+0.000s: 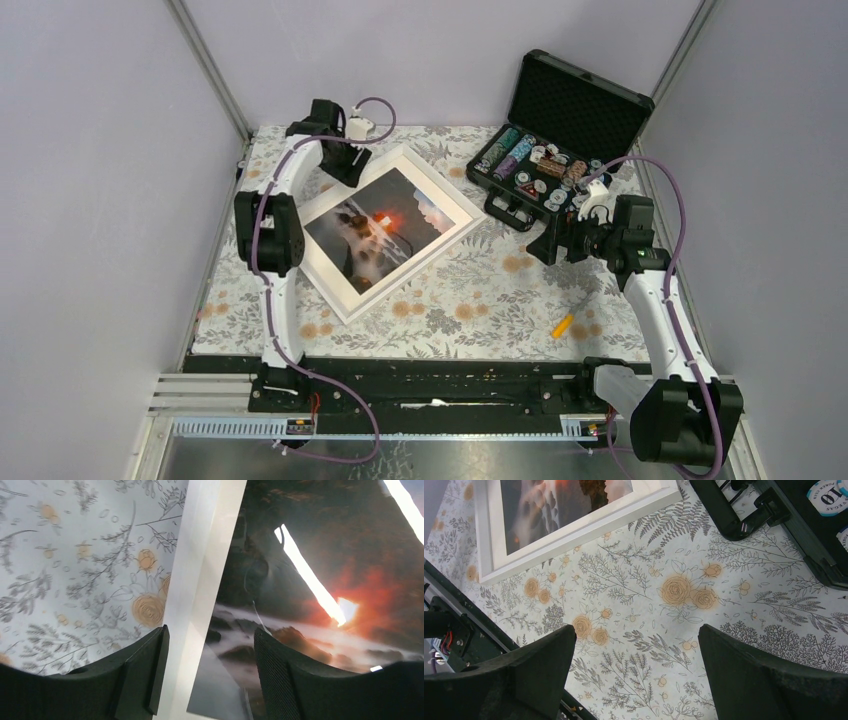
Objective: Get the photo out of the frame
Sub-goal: Move the photo frame to the center of the board.
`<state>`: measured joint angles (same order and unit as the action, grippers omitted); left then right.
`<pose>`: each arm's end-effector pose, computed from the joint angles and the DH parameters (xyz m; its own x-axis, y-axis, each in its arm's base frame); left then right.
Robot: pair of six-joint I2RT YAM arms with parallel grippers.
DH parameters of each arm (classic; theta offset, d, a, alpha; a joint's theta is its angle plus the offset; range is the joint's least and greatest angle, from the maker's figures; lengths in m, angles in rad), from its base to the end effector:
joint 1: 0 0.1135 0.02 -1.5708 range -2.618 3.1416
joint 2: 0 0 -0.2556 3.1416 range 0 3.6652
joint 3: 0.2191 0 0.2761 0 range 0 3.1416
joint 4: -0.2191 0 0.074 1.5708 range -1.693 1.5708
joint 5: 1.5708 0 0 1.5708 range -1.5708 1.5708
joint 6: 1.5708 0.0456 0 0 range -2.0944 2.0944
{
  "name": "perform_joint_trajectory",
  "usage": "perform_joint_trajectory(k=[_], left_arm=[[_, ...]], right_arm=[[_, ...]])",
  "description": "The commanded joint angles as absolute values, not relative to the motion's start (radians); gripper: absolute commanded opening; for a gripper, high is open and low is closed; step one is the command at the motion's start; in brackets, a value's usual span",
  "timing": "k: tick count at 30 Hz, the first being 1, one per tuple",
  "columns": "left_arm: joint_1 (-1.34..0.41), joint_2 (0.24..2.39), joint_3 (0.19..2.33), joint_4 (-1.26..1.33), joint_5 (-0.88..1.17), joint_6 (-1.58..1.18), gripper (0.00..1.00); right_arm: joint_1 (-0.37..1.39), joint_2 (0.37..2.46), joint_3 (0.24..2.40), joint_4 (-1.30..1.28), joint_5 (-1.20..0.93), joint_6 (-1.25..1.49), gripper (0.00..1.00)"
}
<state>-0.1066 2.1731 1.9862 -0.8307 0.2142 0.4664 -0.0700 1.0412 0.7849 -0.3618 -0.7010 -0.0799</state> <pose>0.4992 -0.0632 0.2321 -0.6590 0.5124 -0.5506 0.5725 0.8165 0.0747 0.2569 0.0115 0.2607 -0.5386 -0.0234 -0.8422 -0.5155 0.7998 0.3075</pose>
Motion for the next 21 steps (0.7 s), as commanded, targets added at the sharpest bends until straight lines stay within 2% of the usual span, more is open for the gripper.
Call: perform_joint_trajectory(k=[1, 12, 21], left_arm=[[-0.111, 2.277, 2.068, -0.842, 0.144, 0.499, 0.66], [-0.098, 2.379, 2.094, -0.771, 0.056, 0.527, 0.62], [-0.075, 2.339, 2.098, -0.72, 0.059, 0.557, 0.61]], right_arm=[[-0.066, 1.016, 0.776, -0.354, -0.719, -0.08, 1.0], [-0.066, 1.022, 0.77, -0.355, -0.727, -0.085, 1.0], [-0.066, 1.032, 0.77, -0.355, -0.732, -0.081, 1.0]])
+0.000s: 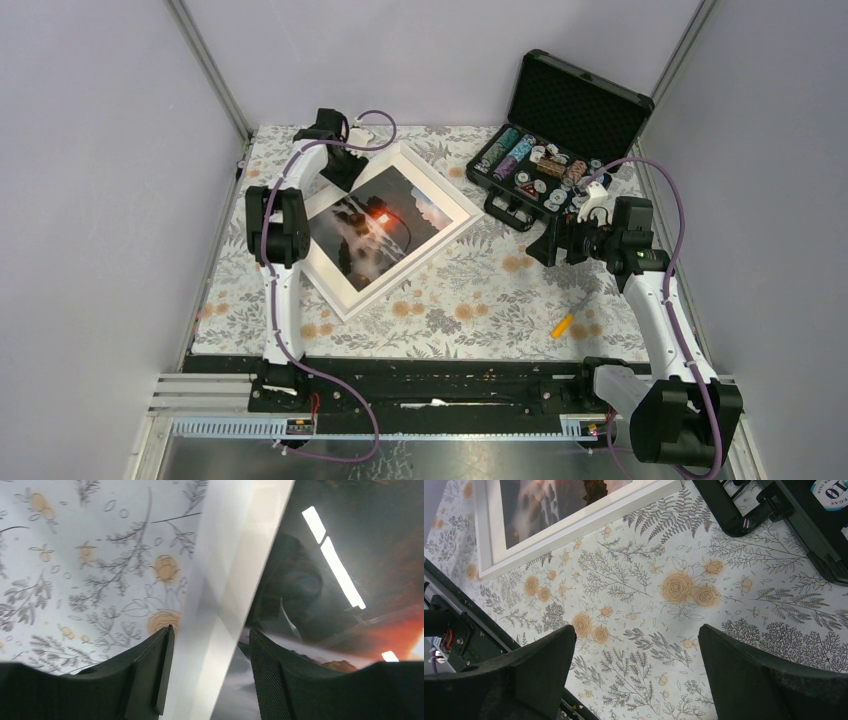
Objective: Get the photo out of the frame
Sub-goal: Move the photo frame to the center of the board.
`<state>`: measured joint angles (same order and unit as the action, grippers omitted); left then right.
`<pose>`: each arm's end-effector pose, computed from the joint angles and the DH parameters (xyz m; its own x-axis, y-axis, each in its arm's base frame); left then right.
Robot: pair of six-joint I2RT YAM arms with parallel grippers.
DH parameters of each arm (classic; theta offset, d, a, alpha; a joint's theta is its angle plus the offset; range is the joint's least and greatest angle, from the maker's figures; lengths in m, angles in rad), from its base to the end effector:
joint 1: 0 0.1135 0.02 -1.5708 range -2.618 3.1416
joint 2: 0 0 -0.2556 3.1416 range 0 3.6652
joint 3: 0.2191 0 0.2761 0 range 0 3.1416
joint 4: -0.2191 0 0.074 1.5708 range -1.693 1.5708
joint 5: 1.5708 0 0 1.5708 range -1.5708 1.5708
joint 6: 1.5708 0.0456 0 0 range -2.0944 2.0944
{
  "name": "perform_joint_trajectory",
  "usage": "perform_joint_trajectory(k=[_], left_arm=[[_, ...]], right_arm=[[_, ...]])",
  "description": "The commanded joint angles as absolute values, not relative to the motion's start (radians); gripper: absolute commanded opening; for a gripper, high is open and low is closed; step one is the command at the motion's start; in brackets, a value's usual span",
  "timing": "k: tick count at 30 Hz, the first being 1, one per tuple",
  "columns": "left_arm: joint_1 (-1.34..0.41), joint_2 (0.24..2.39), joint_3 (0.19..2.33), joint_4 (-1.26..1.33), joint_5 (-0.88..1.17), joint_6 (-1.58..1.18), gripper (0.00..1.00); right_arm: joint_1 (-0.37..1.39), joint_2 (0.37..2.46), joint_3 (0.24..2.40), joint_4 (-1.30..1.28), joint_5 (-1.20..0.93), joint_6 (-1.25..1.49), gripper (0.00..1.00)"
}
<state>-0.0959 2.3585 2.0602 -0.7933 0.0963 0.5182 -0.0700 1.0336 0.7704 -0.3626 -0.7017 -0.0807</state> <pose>0.5286 -0.0553 0.1660 -0.6982 0.5625 -0.4428 0.5586 0.8149 0.1542 0.2547 0.0116 0.2572 -0.5446 -0.0235 -0.8383 -0.5141 0.7992 0.3115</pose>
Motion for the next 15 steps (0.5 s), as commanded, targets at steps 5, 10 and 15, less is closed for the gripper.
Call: perform_joint_trajectory(k=[5, 10, 15], left_arm=[[-0.065, 2.32, 2.1, -0.682, 0.075, 0.569, 0.62], [-0.064, 2.37, 2.118, -0.691, 0.074, 0.579, 0.6], [-0.053, 2.401, 2.12, -0.721, 0.158, 0.559, 0.54]], right_arm=[[-0.066, 1.035, 0.767, -0.354, -0.729, -0.082, 1.0], [-0.066, 1.043, 0.772, -0.355, -0.725, -0.082, 1.0], [-0.066, 1.039, 0.769, -0.356, -0.721, -0.085, 1.0]])
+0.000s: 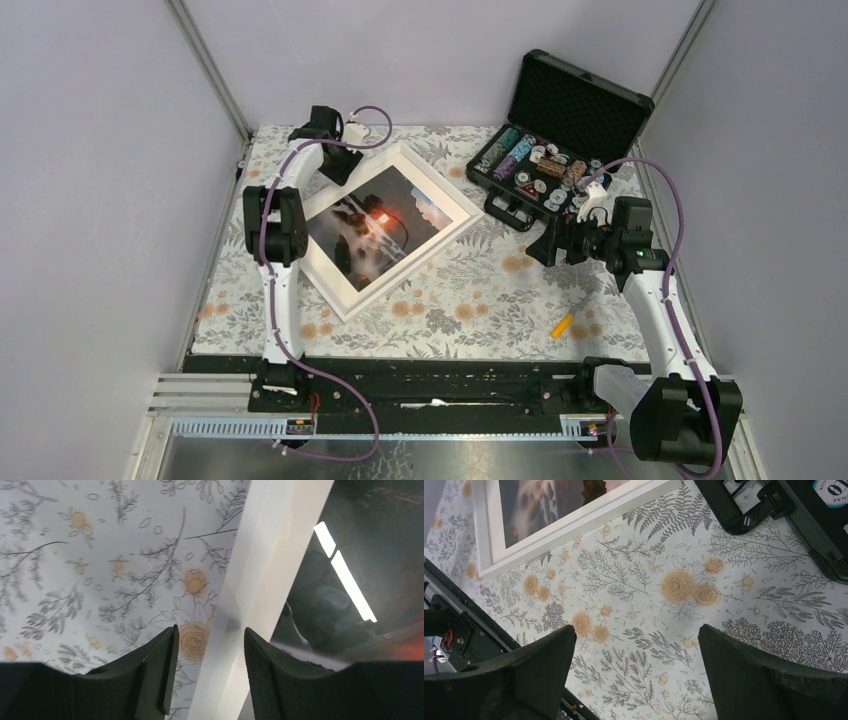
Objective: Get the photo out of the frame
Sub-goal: Move the photo frame to the center of the board.
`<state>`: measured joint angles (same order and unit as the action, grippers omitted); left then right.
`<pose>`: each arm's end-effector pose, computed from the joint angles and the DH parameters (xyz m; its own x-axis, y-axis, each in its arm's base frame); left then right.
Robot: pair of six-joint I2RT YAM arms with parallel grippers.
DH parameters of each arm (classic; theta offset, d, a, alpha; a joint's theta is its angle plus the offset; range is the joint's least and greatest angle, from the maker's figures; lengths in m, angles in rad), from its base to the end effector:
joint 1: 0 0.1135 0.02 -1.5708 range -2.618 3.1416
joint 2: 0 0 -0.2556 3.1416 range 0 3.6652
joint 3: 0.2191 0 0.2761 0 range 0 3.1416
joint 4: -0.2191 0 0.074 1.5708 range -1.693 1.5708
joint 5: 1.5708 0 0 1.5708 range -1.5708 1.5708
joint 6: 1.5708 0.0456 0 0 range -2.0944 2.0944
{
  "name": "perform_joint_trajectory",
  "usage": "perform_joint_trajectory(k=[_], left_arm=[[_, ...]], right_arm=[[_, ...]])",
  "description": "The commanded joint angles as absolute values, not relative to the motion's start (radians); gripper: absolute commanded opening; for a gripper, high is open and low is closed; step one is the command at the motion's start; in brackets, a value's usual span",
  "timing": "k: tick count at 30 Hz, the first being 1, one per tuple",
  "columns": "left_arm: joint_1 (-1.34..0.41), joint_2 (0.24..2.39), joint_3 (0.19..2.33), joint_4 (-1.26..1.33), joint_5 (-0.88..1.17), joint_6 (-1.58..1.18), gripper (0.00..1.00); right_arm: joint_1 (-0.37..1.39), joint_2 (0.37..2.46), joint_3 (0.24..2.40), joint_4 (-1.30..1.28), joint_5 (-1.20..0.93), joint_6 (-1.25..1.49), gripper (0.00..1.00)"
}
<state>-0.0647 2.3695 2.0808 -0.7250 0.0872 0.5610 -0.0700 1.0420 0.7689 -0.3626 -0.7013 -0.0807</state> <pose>0.5403 -0.0390 0.1712 -0.6585 0.5738 -0.4870 0.5441 0.8100 0.2187 0.2558 0.0116 0.2547 -0.5529 -0.0230 -0.8329 -0.5107 0.7992 0.3170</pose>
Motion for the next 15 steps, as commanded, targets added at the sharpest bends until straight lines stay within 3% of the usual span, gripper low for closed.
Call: perform_joint_trajectory(k=[1, 6, 15], left_arm=[[-0.049, 2.406, 2.119, -0.724, 0.164, 0.551, 0.52], [-0.022, 2.414, 2.108, -0.749, 0.195, 0.537, 0.4], [0.073, 2.26, 1.854, -0.735, 0.259, 0.469, 0.04]], right_arm=[[-0.066, 1.037, 0.767, -0.356, -0.72, -0.085, 1.0], [-0.066, 1.038, 0.766, -0.355, -0.719, -0.087, 1.0], [-0.066, 1.035, 0.764, -0.355, -0.724, -0.089, 1.0]])
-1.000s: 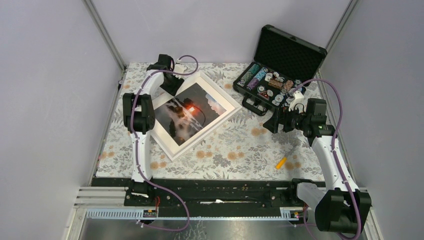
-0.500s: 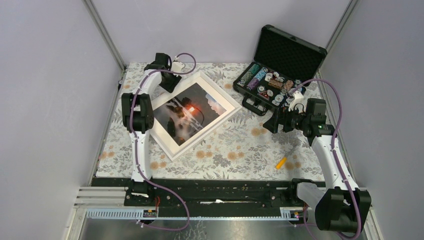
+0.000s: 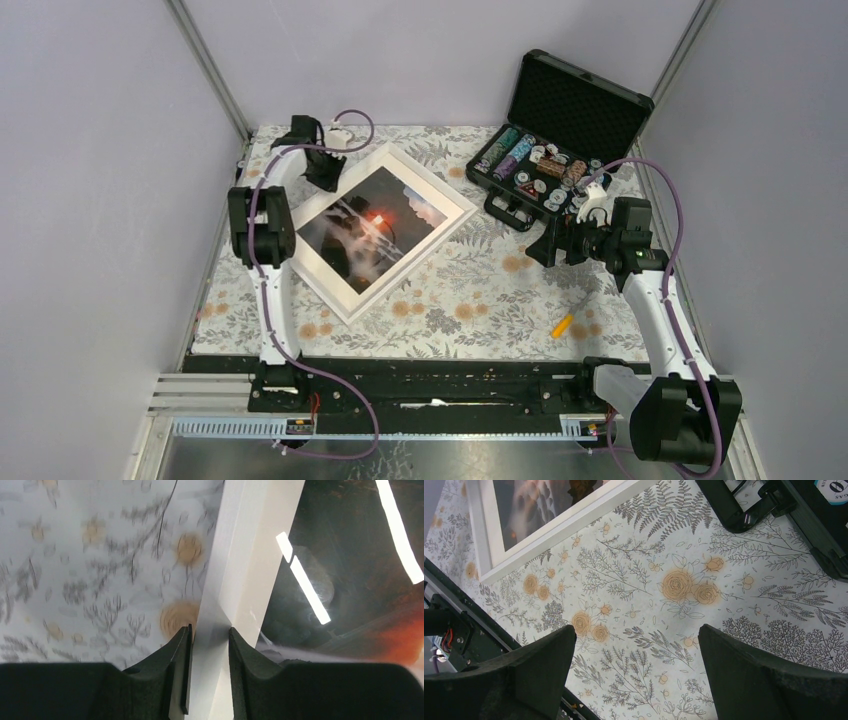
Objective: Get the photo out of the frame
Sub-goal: Move the photo frame to the center of the board.
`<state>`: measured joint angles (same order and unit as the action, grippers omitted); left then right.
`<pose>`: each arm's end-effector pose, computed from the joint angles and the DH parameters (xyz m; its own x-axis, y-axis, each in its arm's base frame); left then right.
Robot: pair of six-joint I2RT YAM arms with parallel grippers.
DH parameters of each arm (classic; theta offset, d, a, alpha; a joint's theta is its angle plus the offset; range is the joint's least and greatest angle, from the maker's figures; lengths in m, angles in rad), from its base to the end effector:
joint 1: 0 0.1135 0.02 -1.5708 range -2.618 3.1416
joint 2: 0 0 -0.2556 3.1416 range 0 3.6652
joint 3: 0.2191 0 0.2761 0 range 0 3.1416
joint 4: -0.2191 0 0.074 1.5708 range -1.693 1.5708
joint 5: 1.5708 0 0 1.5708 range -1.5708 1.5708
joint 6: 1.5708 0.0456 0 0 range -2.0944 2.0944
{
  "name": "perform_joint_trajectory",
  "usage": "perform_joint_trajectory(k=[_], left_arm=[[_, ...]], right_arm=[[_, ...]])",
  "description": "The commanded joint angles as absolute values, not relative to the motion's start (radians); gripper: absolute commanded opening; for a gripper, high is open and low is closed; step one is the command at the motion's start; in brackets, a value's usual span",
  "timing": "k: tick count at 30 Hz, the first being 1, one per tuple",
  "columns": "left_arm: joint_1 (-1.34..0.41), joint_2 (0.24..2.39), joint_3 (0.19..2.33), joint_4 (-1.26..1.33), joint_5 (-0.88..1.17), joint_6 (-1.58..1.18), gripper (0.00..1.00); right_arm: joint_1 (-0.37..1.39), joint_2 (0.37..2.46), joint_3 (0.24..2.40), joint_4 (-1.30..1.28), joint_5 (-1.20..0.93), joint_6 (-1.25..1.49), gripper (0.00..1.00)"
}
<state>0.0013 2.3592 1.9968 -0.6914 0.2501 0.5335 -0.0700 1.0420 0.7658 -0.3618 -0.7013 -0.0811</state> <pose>0.5330 -0.0106 0.1515 -0.6869 0.4918 -0.5350 0.5463 0.8349 0.0661 0.2556 0.0116 0.2536 -0.5546 -0.0231 -0.8318 -0.5102 0.7991 0.3179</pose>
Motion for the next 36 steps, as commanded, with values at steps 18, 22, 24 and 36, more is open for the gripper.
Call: perform_joint_trajectory(k=[18, 22, 24, 36], left_arm=[[0.174, 1.803, 1.149, -0.499, 0.409, -0.127, 0.0], [0.173, 1.784, 1.036, -0.426, 0.473, -0.237, 0.0], [0.171, 1.769, 0.968, -0.376, 0.497, -0.287, 0.0], [0.165, 1.64, 0.827, -0.285, 0.62, -0.31, 0.0]], right_arm=[[-0.066, 1.149, 0.826, -0.321, -0.748, -0.014, 1.0], [-0.063, 1.184, 0.826, -0.286, -0.749, -0.006, 1.0], [-0.053, 1.206, 0.826, -0.279, -0.744, -0.006, 1.0], [0.08, 1.387, 0.888, -0.245, -0.688, 0.05, 1.0]])
